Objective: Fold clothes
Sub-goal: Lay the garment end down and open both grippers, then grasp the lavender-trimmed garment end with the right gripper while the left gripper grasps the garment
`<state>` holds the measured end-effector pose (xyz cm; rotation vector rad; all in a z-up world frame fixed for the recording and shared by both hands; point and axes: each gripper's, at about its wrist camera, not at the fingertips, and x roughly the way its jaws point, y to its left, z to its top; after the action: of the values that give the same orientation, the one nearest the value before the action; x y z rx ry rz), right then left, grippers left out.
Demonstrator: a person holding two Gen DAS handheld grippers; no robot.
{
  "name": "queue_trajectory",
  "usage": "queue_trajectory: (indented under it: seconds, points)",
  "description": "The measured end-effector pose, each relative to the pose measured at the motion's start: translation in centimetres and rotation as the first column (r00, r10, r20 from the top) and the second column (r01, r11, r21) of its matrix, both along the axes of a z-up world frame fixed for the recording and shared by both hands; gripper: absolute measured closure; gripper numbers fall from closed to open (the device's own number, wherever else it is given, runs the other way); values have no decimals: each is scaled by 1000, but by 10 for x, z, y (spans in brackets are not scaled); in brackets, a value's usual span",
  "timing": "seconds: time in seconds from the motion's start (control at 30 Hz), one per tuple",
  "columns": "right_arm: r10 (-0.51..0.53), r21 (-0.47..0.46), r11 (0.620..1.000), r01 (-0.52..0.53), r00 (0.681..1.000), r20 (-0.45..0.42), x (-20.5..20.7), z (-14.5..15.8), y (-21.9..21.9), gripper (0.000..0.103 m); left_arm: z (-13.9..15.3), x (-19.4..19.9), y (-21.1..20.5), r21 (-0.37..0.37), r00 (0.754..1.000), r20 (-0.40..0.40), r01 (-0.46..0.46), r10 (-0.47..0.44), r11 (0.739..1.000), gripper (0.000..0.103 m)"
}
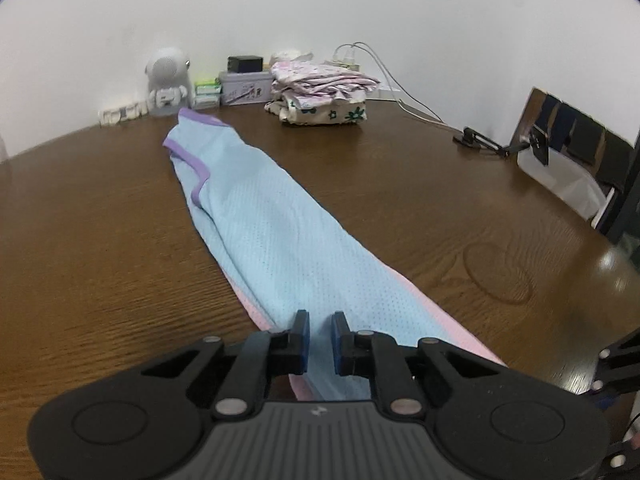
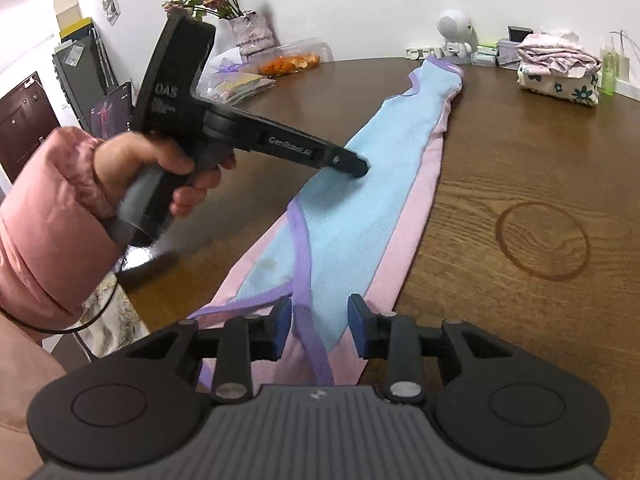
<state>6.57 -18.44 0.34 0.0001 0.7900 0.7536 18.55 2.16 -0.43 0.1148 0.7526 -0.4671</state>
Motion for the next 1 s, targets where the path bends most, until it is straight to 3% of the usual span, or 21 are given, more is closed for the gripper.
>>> queue_trajectory:
  seconds: [0.1,0.2,0.27,0.3,0.33,0.47,0.53,0.6,0.67,0.8,0.9,0.97,1.0]
  points:
    - [31,6,999,-31,999,-17,-5,0,6,71,3,-2,0,12,1000,0,-1,1,1000,92]
    - [67,22,998,-66,997,-41,-3,2,10,71,11,-9,2,10,1000,8,1,-1,1000,80]
    - [73,101,993,-67,995,-63,6,11,-4,70,25,-25,5,-11,999,45,8,-8,1000,73]
    - [54,137,989,-47,997,-49,13,21,-14,66,31,-35,5,-12,998,65,16,-15,1000,69]
    - [28,167,986,-22,999,-32,21,32,-25,55,36,-46,4,-8,996,82,23,-22,1000,66]
    - [-96,136,987,88,994,57,80,81,-45,32,42,-83,-10,9,994,102,49,-50,999,62]
    - [-119,113,987,113,992,42,128,94,-36,21,38,-97,-21,-14,995,81,64,-63,998,46]
    - [-137,81,987,136,990,12,180,102,-22,19,30,-106,-32,-29,996,68,52,-50,998,37]
    - [-158,10,987,158,987,-2,230,96,1,17,24,-111,-38,-42,998,57,24,-22,999,36]
    - [-217,-63,975,214,976,-32,310,65,40,17,18,-117,-38,-90,994,40,-95,99,991,24]
    - [-272,-87,959,268,961,-38,349,42,60,17,17,-120,-44,-54,988,60,-141,144,989,24]
    - [-291,-93,954,285,955,-55,369,29,68,19,16,-119,-50,1,985,67,-156,156,988,29]
    - [-298,-88,952,292,952,-67,375,25,71,20,14,-118,-52,22,985,60,-162,160,987,39]
